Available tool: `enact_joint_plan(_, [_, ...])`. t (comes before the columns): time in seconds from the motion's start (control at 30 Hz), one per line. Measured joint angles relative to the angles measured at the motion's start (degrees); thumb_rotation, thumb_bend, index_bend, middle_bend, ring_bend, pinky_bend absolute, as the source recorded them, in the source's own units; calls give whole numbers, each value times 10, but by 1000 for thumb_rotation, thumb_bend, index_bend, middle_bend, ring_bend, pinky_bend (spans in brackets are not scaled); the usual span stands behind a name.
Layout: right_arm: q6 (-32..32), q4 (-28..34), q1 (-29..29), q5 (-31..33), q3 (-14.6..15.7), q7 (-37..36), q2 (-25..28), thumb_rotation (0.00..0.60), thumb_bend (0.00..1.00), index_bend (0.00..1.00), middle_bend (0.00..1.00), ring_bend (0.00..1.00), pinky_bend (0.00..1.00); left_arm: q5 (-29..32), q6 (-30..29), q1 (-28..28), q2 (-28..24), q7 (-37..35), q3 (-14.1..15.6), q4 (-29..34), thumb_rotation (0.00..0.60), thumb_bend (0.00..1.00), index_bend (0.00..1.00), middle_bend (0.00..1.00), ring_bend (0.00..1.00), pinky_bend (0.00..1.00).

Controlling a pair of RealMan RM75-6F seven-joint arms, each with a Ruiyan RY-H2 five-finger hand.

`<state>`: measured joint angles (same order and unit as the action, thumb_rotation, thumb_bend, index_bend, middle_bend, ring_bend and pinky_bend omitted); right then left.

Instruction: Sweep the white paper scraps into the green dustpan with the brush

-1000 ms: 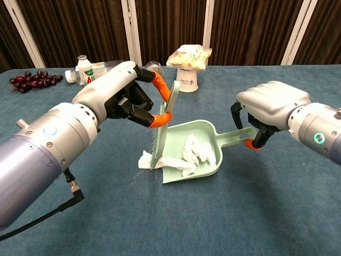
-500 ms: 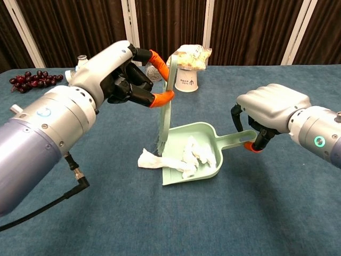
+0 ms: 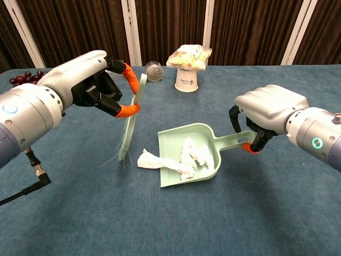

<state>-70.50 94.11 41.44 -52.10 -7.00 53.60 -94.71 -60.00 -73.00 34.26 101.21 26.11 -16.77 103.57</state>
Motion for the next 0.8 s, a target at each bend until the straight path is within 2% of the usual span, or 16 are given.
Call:
enact_joint_plan(0.23, [0,1,0,0,0,0,-2,600,344,559,909,903,871,7,0,-2,12,-8,11,-6,600,674,817,1000,1000,1000])
enact_joint_plan(0.53, [2,-2,-3,1,1,-5,1,600,343,559,909,903,871,-37,-15,-4,86,-76,25,-76,600,674,812,1000,1000,1000])
enact_joint_plan(0.8, [4,0,-3,3,-2,-9,4,600,344,559,909,903,871,-83,-18,13,140,-103,22,-129,600,672,810,1000,1000,1000])
